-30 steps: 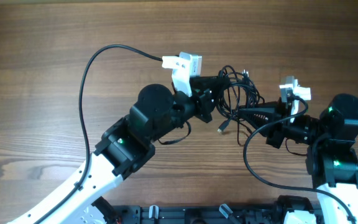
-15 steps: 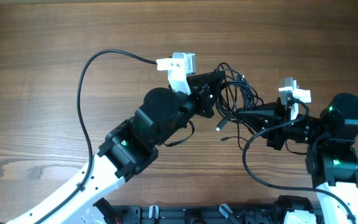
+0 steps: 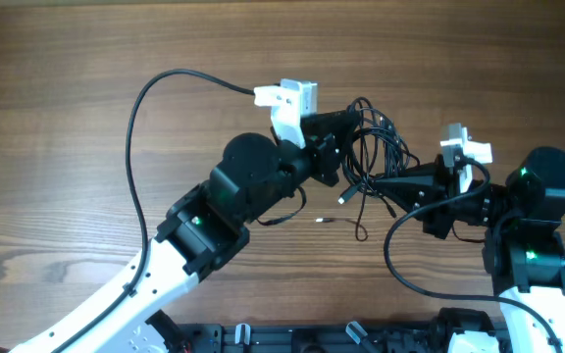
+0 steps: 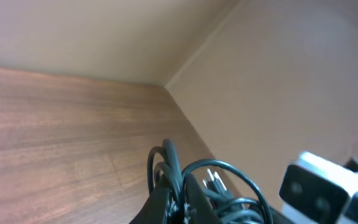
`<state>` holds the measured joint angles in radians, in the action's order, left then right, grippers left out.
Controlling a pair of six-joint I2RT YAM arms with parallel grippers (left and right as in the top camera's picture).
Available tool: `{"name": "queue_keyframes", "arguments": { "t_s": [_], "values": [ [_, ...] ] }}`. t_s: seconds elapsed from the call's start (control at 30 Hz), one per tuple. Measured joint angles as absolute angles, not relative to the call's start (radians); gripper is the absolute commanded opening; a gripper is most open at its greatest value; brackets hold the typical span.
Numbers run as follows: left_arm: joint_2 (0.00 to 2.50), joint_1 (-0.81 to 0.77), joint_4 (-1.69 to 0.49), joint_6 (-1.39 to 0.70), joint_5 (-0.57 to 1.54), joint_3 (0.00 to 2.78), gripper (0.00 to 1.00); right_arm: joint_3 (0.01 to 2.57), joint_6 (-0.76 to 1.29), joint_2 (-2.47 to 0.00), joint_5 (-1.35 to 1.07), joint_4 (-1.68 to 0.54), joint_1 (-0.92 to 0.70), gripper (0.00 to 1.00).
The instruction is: Untangle cables
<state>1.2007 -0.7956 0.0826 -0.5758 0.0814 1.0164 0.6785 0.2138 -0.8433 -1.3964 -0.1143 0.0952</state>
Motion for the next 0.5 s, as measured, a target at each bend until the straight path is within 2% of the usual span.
{"name": "queue_keyframes", "arguments": {
  "t_s": [0.03,0.07,0.1,0.33,0.5],
  "values": [
    [1.201,-0.791,0.084,-0.554,0.104,1.016,0.74,0.678,0.223,-0.843,-1.391,-0.115,0.095,0.04],
    [1.201,-0.789,0.084,-0.535,0.113,1.016,0.89,0.678,0.228,-0.843,-1.388,-0.115,0.095,0.04],
    [1.201,-0.788,0.083,-0.525,0.128,1.016,1.0,0.678,0.239,-0.843,-1.384,-0.115,0.095,0.04],
    [1.2,-0.788,0.033,-0.484,0.164,1.016,1.0,0.678,0.277,-0.843,-1.343,-0.117,0.095,0.04],
    [1.17,-0.739,-0.055,-0.554,0.166,1.017,1.0,0.678,0.295,-0.843,-1.309,-0.118,0.095,0.04]
  ]
}}
